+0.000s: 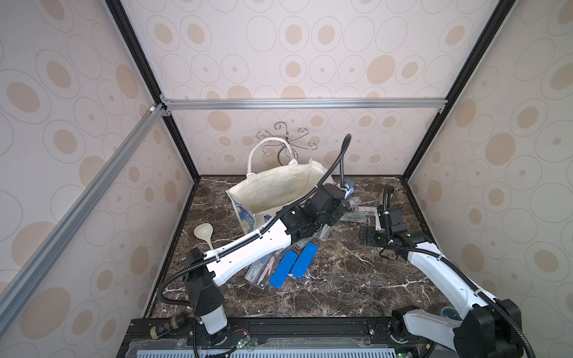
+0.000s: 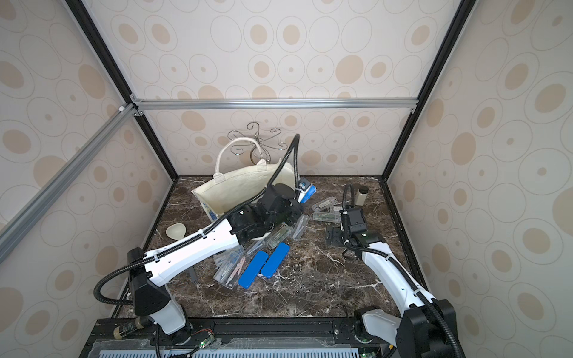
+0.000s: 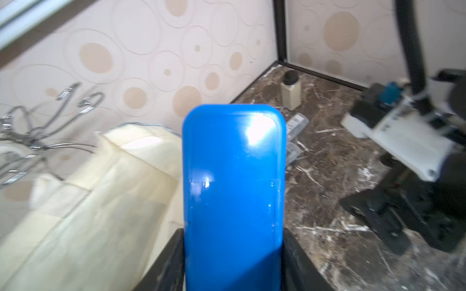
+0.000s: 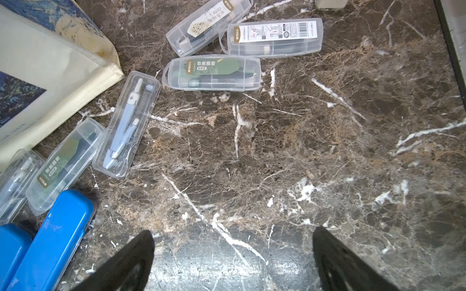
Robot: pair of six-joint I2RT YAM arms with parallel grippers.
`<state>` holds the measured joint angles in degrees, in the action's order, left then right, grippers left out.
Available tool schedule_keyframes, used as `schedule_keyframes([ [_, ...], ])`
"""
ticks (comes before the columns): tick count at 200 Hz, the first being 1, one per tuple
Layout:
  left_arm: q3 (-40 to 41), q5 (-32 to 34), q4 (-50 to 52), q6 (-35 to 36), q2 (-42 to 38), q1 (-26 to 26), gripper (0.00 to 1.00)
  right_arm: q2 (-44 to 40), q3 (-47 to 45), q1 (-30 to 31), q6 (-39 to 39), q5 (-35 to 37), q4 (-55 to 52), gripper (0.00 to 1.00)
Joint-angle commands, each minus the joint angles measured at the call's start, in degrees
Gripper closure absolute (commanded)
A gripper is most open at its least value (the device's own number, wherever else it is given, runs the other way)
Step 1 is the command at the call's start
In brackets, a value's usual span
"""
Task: Put the compass set into the canvas bag
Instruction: Place the compass set in the canvas bag.
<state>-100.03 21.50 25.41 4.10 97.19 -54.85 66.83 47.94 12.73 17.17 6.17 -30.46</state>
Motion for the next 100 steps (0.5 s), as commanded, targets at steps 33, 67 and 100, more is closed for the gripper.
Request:
schedule_keyframes([
  [33,-4.2,7.6,1.3,10.9,2.0,10.2,0.51,0.0,-0.1,-0.4,0.4,-0.1,-0.3,0.00],
  [67,3.7,8.3,-4.9,17.4,3.3,13.2,0.52,0.5,-0.2,-0.4,0.9,-0.6,-0.1,0.00],
  [100,9.6,8.6,-8.3,19.7,4.8,14.6,0.53,0.7,-0.4,-0.4,1.0,-0.6,-0.1,0.00],
])
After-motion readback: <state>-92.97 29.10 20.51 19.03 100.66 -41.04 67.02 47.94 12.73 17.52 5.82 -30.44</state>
